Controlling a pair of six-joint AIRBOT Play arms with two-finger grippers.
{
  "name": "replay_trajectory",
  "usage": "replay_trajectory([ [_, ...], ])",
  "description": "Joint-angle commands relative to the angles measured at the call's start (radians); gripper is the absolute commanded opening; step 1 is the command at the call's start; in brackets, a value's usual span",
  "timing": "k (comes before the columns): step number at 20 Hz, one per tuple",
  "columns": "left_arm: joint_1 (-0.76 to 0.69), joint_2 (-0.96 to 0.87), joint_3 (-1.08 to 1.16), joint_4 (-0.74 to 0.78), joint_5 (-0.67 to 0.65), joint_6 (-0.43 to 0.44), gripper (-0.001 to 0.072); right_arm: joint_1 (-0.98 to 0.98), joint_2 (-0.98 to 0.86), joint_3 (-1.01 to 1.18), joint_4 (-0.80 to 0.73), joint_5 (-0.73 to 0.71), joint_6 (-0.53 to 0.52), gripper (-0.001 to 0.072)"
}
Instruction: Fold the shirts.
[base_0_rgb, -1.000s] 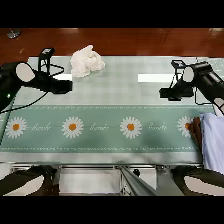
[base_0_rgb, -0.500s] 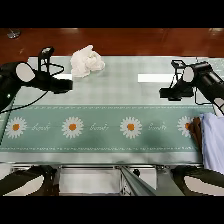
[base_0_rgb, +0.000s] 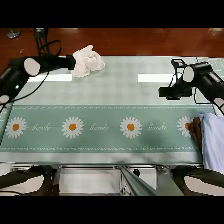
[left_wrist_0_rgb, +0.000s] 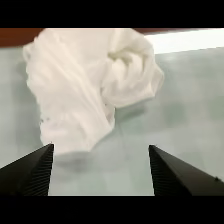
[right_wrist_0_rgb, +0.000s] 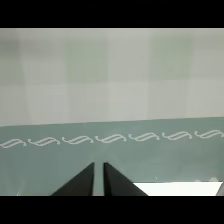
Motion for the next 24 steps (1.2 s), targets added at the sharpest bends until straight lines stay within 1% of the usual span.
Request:
replay_trajectory([
  [1,0.034,-0.21,0.216,0.002,0.0,0.089,0.0702,0.001,0.0,0.0,0.007,-0.056,0.004,0.0623],
  [4,0.062,-0.429,0.478,0.001,-0.177,0.072,0.0702,0.001,0.0,0.0,0.01,-0.063,0.012,0.0618],
  [7,0.085,-0.633,0.737,0.001,-0.398,-0.002,0.0701,0.001,0.0,0.0,0.01,-0.061,0.037,0.0618],
  [8,0.09,-0.687,0.801,0.001,-0.45,-0.018,0.0701,0.001,0.0,0.0,0.011,-0.062,0.043,0.0618],
  [9,0.092,-0.721,0.829,0.0,-0.47,-0.034,0.0701,0.001,0.0,0.0,0.011,-0.062,0.047,0.0618],
  [13,0.088,-0.777,0.819,-0.005,-0.484,-0.092,0.07,0.001,0.0,0.0,0.019,-0.062,0.047,0.0618],
  [15,0.087,-0.784,0.82,-0.039,-0.509,-0.092,0.0696,0.001,0.0,0.0,0.019,-0.063,0.047,0.0618],
  [16,0.088,-0.784,0.82,-0.053,-0.526,-0.091,0.0583,0.001,0.0,0.0,0.019,-0.063,0.047,0.0618],
  [17,0.088,-0.782,0.82,-0.052,-0.549,-0.091,0.0343,0.001,0.0,0.0,0.018,-0.064,0.047,0.0618],
  [18,0.09,-0.777,0.821,-0.052,-0.574,-0.091,0.0061,0.001,0.0,0.0,0.018,-0.063,0.047,0.0617],
  [19,0.092,-0.767,0.821,-0.052,-0.592,-0.092,0.0027,0.001,0.0,0.0,0.018,-0.063,0.047,0.0618],
  [21,0.096,-0.721,0.82,-0.052,-0.6,-0.092,0.0026,0.001,0.0,0.0,0.021,-0.058,0.047,0.0617],
  [24,0.098,-0.586,0.82,-0.053,-0.579,-0.092,0.0025,0.001,0.014,0.0,0.041,-0.042,0.047,0.0617],
])
